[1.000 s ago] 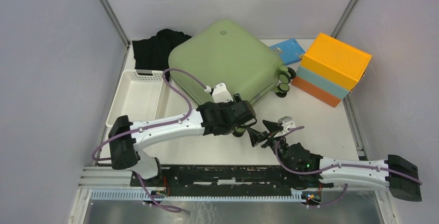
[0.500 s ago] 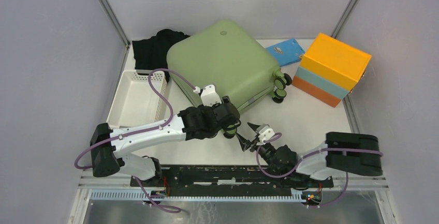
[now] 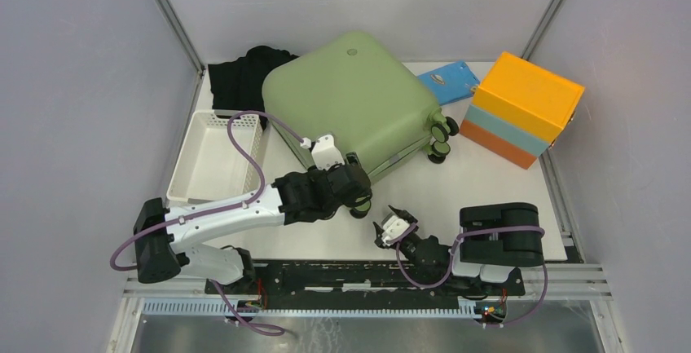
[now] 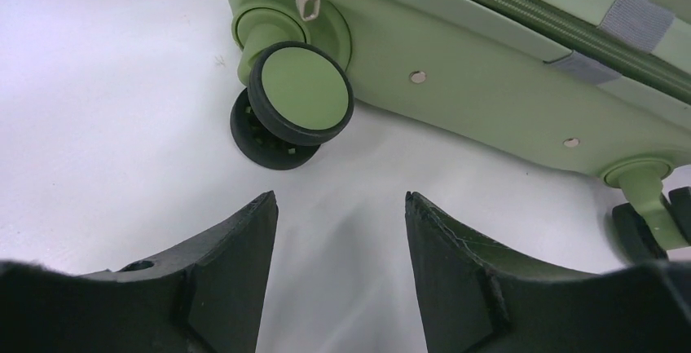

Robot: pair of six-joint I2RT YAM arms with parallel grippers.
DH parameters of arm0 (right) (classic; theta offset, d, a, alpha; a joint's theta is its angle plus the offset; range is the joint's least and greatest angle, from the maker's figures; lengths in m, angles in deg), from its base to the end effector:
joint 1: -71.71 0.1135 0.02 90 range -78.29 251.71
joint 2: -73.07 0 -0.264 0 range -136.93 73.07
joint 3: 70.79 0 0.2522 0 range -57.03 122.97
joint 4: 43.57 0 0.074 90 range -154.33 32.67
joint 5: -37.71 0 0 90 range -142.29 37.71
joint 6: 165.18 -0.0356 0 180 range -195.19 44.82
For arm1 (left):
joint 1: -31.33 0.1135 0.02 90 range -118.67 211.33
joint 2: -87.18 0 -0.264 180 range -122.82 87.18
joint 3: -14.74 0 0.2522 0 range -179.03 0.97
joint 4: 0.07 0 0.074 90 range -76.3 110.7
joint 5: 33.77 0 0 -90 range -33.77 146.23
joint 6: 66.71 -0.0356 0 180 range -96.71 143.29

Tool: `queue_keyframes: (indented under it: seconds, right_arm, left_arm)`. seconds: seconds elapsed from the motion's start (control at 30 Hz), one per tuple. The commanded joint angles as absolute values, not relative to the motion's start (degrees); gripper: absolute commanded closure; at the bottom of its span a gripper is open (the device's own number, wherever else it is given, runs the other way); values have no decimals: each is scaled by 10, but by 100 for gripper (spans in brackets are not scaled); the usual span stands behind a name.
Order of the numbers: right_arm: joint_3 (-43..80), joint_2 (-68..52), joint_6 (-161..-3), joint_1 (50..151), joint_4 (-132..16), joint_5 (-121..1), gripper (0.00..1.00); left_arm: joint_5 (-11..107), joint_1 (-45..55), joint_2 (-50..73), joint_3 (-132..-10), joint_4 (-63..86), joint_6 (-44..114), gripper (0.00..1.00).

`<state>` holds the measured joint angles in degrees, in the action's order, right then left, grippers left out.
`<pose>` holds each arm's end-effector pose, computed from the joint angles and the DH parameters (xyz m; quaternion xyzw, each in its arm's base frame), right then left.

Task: Open, take out, and arrange the luggage
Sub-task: Adjust the luggage at the center of the board.

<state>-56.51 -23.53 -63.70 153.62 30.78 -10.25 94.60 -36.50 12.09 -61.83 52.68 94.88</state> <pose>0.0494 0.1783 0.1119 -0.3511 0.6544 0.1321 0.6565 0.1216 -0.2398 0.2956 -0.1381 0.8870 -0.1862 0.3994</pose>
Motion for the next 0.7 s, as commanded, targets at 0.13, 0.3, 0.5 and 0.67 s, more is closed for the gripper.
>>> queue_keyframes:
  seconds: [0.13,0.3,0.5,0.67]
  right_arm:
    - [-575,-242,-581,1543,547,-90,34]
    - [-537,-239,-544,1548,543,-97,34]
    - [-485,-168,-516,1560,331,-117,27]
    - [-497,-188,-507,1560,439,-95,29]
  left_arm:
    - [973,-361,167,-621,440,910,78]
    - [970,-360,170,-622,440,912,78]
    - [966,-360,169,-630,441,906,78]
    - [967,-359,168,-633,442,907,78]
